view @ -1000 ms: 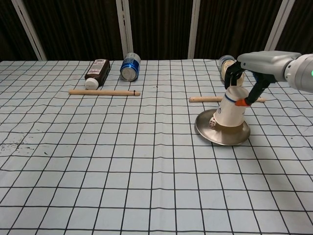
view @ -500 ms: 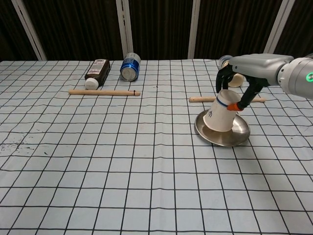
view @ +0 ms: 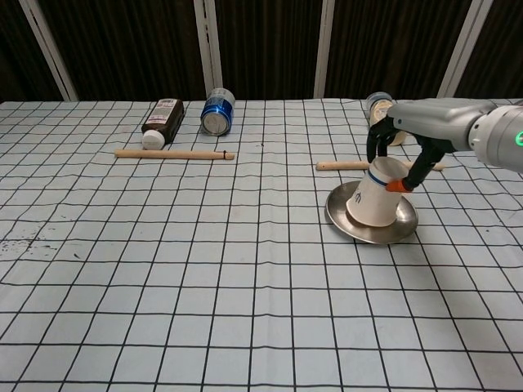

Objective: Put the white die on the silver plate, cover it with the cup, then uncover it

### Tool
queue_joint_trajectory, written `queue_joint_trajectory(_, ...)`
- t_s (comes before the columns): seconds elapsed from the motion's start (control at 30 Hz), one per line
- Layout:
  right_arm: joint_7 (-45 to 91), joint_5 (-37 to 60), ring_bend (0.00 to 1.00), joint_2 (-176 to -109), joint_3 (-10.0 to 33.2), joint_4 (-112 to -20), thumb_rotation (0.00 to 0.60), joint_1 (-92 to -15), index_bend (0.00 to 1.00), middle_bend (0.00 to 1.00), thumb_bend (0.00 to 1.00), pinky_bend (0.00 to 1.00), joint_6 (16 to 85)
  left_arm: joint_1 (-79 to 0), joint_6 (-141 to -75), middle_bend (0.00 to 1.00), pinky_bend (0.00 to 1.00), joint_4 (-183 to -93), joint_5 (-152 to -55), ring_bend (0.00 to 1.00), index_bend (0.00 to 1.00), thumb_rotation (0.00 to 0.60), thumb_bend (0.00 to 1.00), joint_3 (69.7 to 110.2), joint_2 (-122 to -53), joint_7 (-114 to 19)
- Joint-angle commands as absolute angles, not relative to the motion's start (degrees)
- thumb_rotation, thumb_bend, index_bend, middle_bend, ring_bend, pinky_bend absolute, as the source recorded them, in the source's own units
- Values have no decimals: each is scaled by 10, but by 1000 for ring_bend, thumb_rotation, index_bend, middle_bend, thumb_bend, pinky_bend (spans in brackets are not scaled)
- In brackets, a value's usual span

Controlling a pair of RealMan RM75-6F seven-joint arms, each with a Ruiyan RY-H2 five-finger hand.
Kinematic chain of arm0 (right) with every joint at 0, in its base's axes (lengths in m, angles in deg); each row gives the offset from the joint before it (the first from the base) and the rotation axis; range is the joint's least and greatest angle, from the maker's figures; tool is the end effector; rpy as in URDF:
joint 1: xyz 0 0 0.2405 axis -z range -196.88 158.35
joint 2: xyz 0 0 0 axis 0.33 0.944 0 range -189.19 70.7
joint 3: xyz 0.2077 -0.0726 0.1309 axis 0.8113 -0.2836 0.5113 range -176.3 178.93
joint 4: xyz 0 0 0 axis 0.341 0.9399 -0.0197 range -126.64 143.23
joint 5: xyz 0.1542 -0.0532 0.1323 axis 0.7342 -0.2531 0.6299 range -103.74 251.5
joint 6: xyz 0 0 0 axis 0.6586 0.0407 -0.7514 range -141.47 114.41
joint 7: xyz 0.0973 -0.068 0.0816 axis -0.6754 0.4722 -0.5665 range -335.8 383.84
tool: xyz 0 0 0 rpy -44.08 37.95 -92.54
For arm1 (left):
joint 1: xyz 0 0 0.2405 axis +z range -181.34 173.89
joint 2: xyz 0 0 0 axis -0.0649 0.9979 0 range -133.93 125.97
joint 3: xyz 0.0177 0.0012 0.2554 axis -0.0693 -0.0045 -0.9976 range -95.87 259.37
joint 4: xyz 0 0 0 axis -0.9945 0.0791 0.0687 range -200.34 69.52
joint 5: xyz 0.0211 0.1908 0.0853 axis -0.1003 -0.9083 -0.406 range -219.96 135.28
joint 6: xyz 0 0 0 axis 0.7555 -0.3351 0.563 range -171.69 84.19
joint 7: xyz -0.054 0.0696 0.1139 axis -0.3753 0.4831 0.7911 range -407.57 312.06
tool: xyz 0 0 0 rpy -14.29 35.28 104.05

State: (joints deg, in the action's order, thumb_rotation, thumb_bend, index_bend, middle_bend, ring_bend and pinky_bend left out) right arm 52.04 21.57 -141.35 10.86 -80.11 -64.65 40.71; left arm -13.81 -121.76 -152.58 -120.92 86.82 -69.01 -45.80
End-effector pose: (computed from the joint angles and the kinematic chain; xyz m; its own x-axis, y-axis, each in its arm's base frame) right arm -0.1604 -0.3614 0.0165 0.5362 -0.2645 0.8016 -0.8359 -0.2988 0.4605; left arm -0.3297 0.2198 0.1612 0.4700 0.0415 0.8817 0.8808 0.0437 -0.4715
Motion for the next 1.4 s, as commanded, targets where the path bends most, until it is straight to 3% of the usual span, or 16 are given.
queue_joint_trajectory(0.03,522,215,235,-1398,102,-809,600,-639,445,457,356,0,410,-138,-1218,0,98,-1526,-1209,0,289,600,467,868,-690,-459)
queue_joint_trajectory(0.37,530,191,235,-1347,76,-874,600,-615,445,457,356,0,431,-138,-1219,0,98,-1531,-1214,0,290,600,468,865,-689,-455)
queue_joint_trajectory(0.63,538,156,235,-1354,64,-903,600,-614,446,457,356,0,437,-137,-1220,0,98,-1532,-1214,0,290,600,468,864,-690,-452)
queue_joint_trajectory(1.07,545,193,235,-1413,87,-829,600,-653,448,457,357,0,393,-136,-1220,0,99,-1528,-1209,0,291,600,467,868,-685,-465)
queue_joint_trajectory(1.4,530,206,235,-1406,98,-794,600,-663,449,457,357,0,378,-139,-1214,0,99,-1526,-1206,0,292,600,468,868,-689,-456)
